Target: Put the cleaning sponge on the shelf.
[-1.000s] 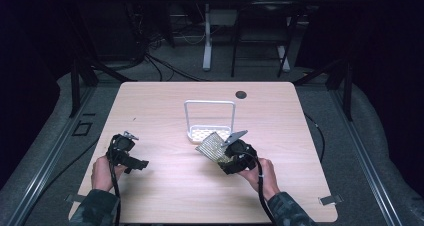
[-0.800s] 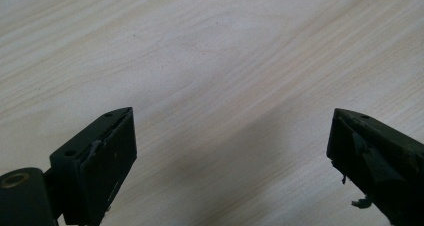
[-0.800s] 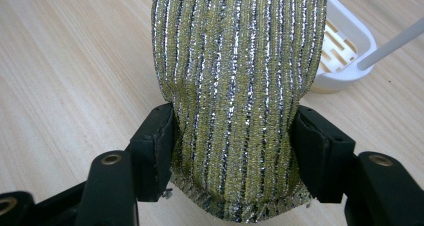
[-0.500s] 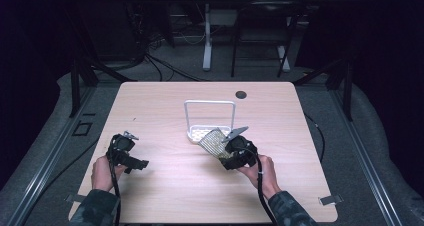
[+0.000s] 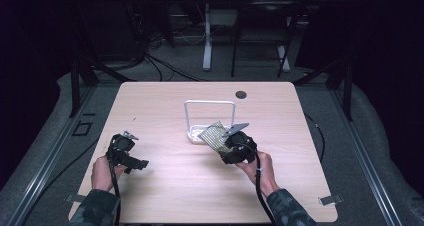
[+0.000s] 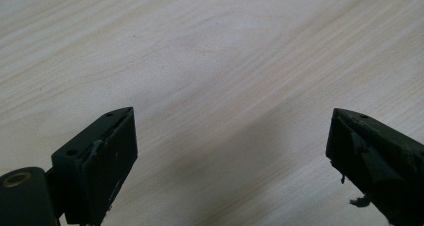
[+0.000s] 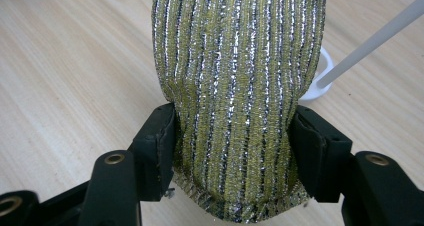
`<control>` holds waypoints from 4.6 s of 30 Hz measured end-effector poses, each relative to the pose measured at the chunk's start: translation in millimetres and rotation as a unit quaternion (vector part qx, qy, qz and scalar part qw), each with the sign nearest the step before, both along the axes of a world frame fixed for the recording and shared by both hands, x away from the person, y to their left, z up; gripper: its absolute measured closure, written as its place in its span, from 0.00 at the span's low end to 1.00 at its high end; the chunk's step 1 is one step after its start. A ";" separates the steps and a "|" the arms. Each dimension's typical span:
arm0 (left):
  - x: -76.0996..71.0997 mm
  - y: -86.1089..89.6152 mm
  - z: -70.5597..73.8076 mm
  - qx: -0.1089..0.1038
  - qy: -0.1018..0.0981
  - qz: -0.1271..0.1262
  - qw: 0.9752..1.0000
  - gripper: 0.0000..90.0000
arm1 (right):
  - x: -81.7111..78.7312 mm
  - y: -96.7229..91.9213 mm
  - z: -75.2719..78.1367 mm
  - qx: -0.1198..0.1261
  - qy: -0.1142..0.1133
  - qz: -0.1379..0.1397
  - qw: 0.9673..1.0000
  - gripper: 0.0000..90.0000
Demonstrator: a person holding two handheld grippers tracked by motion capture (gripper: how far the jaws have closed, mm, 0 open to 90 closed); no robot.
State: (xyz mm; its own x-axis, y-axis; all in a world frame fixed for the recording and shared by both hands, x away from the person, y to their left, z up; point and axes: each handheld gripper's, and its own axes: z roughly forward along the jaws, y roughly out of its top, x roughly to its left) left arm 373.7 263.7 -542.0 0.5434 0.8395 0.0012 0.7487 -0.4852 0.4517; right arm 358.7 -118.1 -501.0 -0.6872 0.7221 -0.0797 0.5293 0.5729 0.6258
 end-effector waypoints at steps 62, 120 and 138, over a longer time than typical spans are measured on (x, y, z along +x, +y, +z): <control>-1.1 0.1 0.0 0.000 -0.002 -0.002 1.000 0.09 | 54.8 44.5 -22.2 -0.041 -0.025 -0.039 0.998 0.43; -0.6 -2.0 -0.9 0.000 -0.001 -0.007 1.000 0.09 | 74.5 68.7 -35.5 -0.049 -0.027 -0.043 0.997 0.17; -1.8 -3.0 -0.5 0.002 -0.002 -0.009 1.000 0.09 | 65.4 60.5 -22.6 -0.024 -0.023 -0.026 0.999 0.56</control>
State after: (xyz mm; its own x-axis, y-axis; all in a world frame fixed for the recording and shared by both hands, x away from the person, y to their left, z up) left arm 371.9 260.6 -542.5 0.5581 0.8298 0.0077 0.7378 -0.5004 0.4531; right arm 424.1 -57.6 -523.6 -0.6429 0.7517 -0.1470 0.5305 0.5755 0.6224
